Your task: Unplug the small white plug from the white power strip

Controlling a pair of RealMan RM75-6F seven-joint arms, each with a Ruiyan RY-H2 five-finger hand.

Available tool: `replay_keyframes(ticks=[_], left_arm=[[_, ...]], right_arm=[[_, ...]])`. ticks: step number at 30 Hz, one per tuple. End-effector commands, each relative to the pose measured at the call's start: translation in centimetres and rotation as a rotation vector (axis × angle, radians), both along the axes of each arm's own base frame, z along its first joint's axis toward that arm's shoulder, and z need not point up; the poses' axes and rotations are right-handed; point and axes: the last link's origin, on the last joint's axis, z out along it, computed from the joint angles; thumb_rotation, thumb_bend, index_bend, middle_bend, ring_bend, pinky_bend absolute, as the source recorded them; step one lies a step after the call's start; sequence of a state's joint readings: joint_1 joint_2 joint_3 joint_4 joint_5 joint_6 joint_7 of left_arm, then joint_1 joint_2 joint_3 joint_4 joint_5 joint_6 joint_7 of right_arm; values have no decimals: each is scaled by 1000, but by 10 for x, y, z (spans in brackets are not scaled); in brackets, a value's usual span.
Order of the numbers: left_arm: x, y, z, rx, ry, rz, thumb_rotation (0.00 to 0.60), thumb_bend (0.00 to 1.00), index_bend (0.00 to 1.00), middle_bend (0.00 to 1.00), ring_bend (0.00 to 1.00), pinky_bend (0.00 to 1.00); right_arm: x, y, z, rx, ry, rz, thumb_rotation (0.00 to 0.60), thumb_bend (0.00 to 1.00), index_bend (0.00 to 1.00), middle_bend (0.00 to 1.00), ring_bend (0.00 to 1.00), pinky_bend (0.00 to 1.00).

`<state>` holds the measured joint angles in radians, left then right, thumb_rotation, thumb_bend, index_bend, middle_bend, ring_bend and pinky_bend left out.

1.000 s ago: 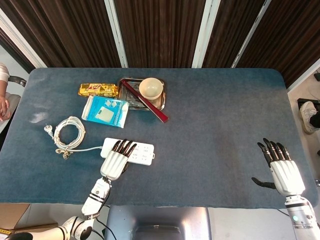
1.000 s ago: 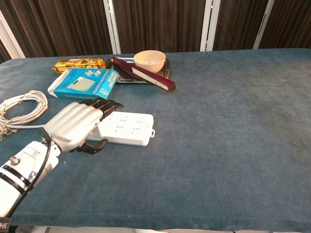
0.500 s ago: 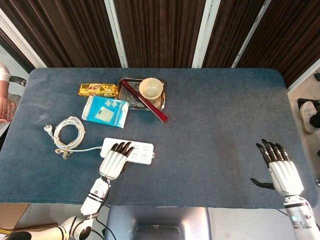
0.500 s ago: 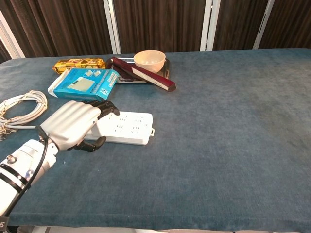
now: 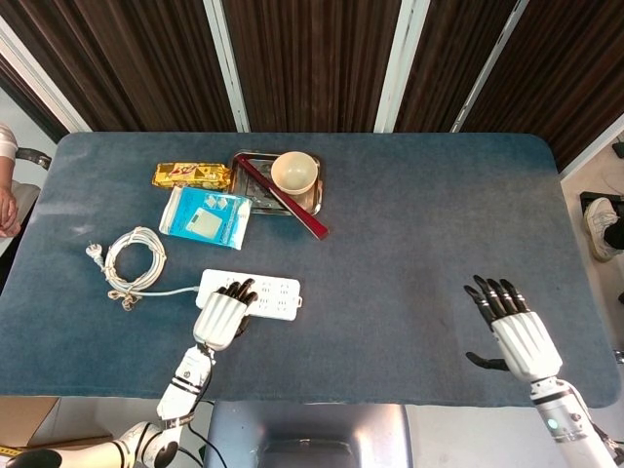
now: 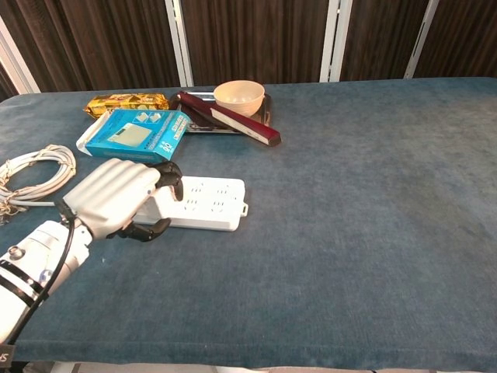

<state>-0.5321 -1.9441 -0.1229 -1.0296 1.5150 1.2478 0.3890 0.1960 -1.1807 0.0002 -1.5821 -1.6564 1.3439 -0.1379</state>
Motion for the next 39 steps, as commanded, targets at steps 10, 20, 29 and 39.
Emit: replay_keyframes(ticks=[10,20,29,39], left_arm=[[14,-6,-5,-28,-31,-33,600,623,447,464,408,605],[32,-18,-14,-86,-29,-57,600,617,443,461,408,603],[33,-19,-18,-97,-6,-55,600,622,445,467,407,602],[38,-22,-18,-98,-9,-69,600,631,457,476,410,603]], right_arm=[[80,-46,-98,240,85,393,600,500,0,0,0,0],[118,-75,-153,328,73,414,600,713,1,8,0,0],[136,-78,-178,389,148,416,600,815,59,56,0,0],[141,-77,-193,425,233,400,600,837,78,68,0,0]])
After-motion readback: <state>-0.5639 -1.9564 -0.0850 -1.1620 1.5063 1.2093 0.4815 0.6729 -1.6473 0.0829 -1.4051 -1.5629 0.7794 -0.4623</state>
